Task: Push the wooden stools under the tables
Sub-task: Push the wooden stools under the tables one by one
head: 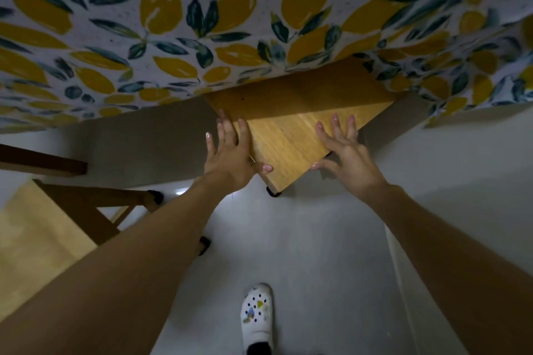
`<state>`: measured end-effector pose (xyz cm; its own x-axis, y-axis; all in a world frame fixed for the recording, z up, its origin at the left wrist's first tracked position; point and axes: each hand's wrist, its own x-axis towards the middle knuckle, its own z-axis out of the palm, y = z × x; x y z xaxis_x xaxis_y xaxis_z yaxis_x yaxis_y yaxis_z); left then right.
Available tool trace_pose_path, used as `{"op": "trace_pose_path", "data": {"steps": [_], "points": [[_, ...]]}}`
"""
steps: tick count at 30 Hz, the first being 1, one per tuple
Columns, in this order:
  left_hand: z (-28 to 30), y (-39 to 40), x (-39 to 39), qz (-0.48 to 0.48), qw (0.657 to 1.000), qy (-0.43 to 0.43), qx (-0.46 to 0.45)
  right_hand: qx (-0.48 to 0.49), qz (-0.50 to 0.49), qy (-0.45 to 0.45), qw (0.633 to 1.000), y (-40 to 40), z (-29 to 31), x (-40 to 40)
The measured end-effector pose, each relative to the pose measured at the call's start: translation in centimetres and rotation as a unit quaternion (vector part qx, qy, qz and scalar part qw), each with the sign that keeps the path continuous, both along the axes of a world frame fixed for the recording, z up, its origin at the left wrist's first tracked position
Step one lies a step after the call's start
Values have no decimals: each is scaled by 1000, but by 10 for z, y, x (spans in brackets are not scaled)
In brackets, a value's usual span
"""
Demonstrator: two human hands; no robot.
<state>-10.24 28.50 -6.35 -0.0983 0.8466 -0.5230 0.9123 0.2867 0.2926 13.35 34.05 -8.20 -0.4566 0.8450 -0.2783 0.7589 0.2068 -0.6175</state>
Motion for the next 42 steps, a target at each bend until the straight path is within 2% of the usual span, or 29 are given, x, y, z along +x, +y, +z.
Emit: {"op": "trace_pose_path", "data": {"steps": [4, 8, 11, 13, 15, 22, 28, 32, 37, 42], "points": [[-6, -5, -2, 2, 1000, 3, 29, 25, 20, -30, 999, 0, -1, 1], [-9, -15, -7, 38, 996, -59, 47, 59, 63, -142, 986, -10, 8, 3], [-10, -49, -11, 61, 989, -102, 84, 127, 16, -72, 989, -43, 15, -2], [-9, -83, -14, 98, 982, -111, 117, 129, -33, -19, 991, -75, 17, -9], [-4, -120, -20, 142, 973, -106, 149, 123, -45, -7, 991, -110, 20, -16], [32, -264, -53, 251, 938, -75, 228, 118, 34, 24, 992, -229, 34, -63], [38, -400, -103, 333, 915, -23, 226, 106, 141, 47, 983, -334, 26, -139], [29, -475, -144, 390, 897, 2, 207, 95, 213, 31, 972, -399, 18, -193], [4, -529, -200, 384, 914, -9, 129, 138, 248, -20, 959, -448, 5, -259], [-10, -538, -245, 226, 971, -9, 72, 152, 240, -99, 954, -472, -12, -301]]}}
